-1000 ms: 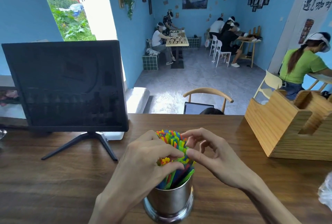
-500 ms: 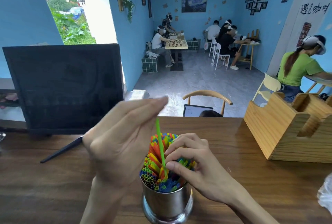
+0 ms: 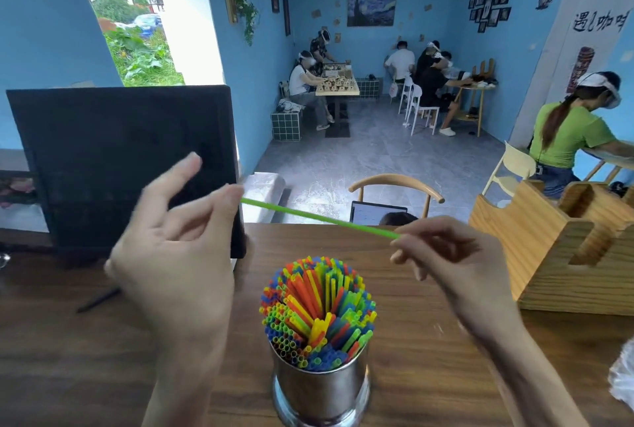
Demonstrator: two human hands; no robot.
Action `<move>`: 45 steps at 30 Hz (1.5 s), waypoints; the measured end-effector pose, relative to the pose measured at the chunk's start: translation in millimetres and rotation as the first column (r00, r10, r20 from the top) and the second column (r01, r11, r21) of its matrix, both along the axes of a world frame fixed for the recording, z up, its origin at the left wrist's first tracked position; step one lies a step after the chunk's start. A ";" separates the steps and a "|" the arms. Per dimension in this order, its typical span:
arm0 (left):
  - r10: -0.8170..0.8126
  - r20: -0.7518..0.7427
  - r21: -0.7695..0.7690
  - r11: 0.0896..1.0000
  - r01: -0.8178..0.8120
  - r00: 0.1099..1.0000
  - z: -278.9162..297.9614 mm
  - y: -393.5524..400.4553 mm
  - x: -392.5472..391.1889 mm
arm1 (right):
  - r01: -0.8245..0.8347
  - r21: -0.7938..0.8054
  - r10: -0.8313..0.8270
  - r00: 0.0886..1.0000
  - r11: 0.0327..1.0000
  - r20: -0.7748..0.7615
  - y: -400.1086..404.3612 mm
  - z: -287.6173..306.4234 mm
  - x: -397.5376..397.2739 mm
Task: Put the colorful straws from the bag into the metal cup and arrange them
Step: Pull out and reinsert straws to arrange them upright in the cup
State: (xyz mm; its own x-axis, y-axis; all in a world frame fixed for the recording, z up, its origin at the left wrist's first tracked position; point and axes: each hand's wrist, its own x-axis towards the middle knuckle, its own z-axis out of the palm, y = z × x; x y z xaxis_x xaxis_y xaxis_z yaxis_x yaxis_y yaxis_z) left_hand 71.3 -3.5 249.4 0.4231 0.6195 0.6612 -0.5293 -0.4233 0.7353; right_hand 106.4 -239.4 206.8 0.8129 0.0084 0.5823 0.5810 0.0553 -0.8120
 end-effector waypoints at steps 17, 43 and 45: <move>-0.033 -0.741 0.321 0.860 0.396 0.671 -40.7 7.8 31.0 | 0.055 -0.307 -0.018 0.992 0.950 0.123 33.2 -5.8 5.4; -0.382 -0.432 0.275 0.807 0.523 0.817 -35.0 -5.9 42.1 | 0.004 -0.559 -0.021 0.999 0.829 -0.025 43.8 -25.7 19.9; -0.419 -0.308 0.278 0.819 0.502 0.854 -26.3 -11.2 34.4 | -0.055 -0.620 0.026 0.998 0.783 -0.056 49.4 -26.6 22.0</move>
State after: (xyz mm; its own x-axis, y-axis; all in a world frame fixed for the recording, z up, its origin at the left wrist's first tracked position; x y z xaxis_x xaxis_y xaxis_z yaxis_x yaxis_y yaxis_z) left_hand 105.7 -14.7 223.1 0.7621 0.0710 0.6436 -0.5646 -0.4136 0.7143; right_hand 128.4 -190.0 180.2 0.8271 0.3892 0.4055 0.5544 -0.4464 -0.7024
